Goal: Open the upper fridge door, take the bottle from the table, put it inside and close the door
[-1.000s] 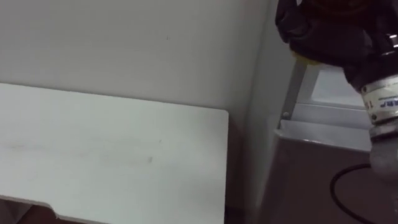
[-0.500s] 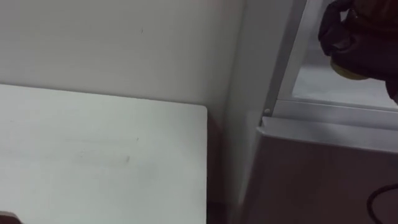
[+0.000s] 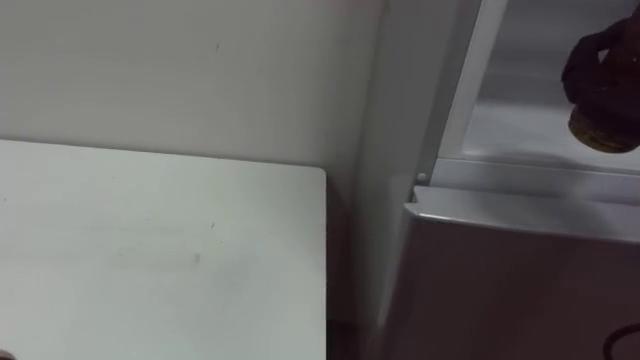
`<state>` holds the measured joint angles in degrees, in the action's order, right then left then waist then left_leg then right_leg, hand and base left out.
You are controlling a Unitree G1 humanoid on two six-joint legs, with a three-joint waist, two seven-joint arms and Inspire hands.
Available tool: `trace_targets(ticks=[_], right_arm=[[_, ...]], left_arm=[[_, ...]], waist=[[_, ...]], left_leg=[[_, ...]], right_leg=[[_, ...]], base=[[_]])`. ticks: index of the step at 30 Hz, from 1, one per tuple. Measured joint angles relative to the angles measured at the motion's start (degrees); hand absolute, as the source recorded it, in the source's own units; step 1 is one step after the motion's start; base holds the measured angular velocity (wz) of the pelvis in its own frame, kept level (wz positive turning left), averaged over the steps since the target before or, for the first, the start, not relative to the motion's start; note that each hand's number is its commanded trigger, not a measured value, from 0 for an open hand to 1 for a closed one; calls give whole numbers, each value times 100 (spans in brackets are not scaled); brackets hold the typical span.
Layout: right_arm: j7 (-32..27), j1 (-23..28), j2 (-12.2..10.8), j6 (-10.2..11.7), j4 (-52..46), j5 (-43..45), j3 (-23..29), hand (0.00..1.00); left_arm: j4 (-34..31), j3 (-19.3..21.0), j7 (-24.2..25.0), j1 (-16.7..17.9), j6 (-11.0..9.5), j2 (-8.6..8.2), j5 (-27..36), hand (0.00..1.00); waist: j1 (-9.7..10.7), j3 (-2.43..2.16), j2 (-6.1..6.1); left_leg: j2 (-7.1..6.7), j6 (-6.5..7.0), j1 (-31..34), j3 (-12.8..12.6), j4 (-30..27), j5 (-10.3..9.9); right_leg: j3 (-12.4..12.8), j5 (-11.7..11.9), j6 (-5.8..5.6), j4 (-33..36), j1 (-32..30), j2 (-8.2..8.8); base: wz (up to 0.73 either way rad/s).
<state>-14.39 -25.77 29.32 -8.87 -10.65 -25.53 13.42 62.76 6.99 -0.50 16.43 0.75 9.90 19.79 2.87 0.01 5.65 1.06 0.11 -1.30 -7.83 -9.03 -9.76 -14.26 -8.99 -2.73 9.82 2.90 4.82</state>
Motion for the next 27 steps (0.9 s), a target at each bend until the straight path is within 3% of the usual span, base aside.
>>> trace_targets(ticks=[8, 13, 20, 27], right_arm=[[-174, -4, 282, 1, 877, -73, -10, 100], [-297, -60, 281, -4, 1424, -287, -10, 100], [-683, -574, 290, 46, 2213, -723, -7, 100], [-790, -1053, 319, 49, 2802, -922, -76, 100]], left_arm=[[35, 15, -46, -15, 19, -2, -46, 0], [26, 78, -49, -15, 59, -13, -67, 0], [-34, 119, -66, -43, 76, -2, -208, 0], [-161, 128, -58, -29, 271, 28, -249, 0]], waist=[[-153, 5, 22], [-177, 9, 38], [-180, 7, 56], [-179, 4, 57]], left_leg=[[0, 0, -2, 1, -12, 0], [-2, 0, 28, 11, -11, 0], [-6, 0, 69, 24, -15, 0], [-6, -1, 114, 155, -50, 1]], right_leg=[[0, 0, 0, 7, 7, 1], [-16, 0, 0, 6, -1, 1], [-71, 0, -1, 1, -11, 7], [-255, 0, -1, -1, -6, 8]], base=[[0], [1], [1], [8]])
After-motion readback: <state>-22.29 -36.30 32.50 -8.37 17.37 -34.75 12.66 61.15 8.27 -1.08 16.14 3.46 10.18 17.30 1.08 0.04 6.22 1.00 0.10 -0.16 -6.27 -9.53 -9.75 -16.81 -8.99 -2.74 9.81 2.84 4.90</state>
